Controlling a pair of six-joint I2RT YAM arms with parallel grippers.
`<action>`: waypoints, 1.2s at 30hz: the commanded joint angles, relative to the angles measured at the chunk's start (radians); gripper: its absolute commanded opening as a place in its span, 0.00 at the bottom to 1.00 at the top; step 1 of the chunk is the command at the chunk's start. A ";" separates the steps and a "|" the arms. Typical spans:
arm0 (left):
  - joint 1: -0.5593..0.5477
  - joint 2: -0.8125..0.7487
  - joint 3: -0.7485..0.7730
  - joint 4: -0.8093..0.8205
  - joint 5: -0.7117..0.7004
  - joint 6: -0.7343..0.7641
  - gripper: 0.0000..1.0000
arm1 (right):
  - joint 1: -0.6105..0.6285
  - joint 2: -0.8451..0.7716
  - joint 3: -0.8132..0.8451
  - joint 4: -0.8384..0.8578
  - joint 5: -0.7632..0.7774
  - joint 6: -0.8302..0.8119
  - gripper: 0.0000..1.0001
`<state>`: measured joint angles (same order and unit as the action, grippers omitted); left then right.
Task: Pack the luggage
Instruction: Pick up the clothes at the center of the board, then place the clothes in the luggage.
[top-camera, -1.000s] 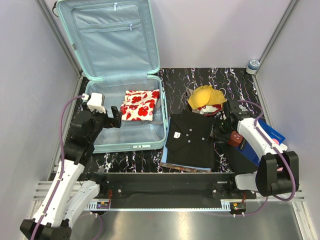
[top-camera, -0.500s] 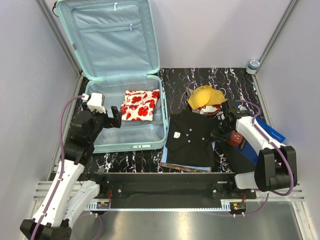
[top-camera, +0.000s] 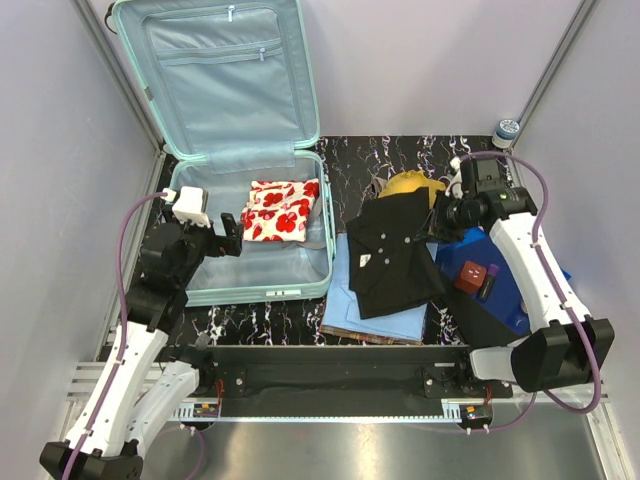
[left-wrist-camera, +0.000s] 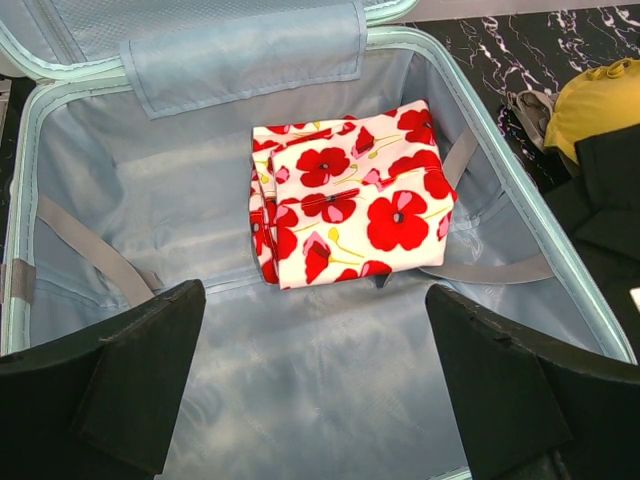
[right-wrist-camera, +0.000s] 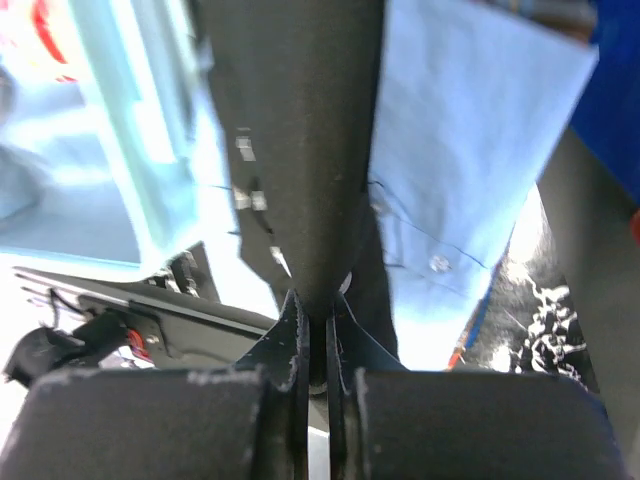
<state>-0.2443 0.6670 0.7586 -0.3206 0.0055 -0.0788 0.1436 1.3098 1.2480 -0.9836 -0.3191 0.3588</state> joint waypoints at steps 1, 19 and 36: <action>-0.006 -0.017 -0.005 0.049 0.010 0.010 0.99 | 0.005 0.028 0.174 -0.044 -0.060 -0.041 0.00; -0.006 -0.021 -0.007 0.049 -0.002 0.005 0.99 | 0.198 0.287 0.831 -0.099 -0.152 -0.009 0.00; -0.007 -0.017 -0.004 0.035 -0.125 -0.009 0.99 | 0.447 0.835 1.498 0.038 -0.362 0.114 0.00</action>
<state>-0.2470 0.6598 0.7586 -0.3206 -0.0902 -0.0822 0.5583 2.0960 2.7029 -1.0924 -0.5755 0.4099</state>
